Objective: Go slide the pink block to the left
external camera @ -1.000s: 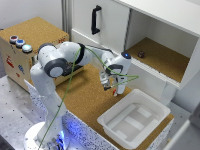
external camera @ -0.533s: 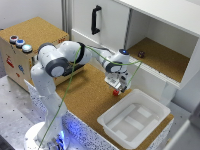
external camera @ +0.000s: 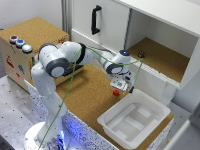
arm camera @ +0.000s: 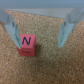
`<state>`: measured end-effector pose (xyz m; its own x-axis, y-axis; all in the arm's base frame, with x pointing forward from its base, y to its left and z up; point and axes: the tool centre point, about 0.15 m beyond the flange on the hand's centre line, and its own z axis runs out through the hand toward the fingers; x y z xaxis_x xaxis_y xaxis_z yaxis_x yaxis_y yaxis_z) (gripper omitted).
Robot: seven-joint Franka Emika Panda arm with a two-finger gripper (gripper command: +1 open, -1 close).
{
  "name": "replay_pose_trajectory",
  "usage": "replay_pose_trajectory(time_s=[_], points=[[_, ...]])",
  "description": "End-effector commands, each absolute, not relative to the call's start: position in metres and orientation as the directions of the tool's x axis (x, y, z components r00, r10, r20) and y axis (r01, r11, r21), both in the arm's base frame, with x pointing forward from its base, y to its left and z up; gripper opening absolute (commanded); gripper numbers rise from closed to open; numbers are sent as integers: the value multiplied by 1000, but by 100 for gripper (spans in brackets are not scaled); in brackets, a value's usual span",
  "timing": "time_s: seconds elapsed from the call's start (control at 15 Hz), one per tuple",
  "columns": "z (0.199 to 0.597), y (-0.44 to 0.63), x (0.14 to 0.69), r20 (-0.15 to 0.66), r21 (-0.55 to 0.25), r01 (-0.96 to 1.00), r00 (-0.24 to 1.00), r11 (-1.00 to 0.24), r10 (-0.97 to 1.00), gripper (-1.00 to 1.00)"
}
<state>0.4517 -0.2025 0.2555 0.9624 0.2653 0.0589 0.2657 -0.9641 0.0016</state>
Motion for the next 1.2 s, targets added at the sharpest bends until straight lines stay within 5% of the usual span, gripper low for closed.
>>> replay_pose_trajectory(time_s=[0.0, 0.6, 1.13], points=[[227, -208, 477, 92, -70, 293, 954, -953, 287, -100], [213, -187, 482, 71, -61, 253, 966, -966, 248, -100], [214, -132, 458, 42, -157, 227, 974, -961, 223, -100]])
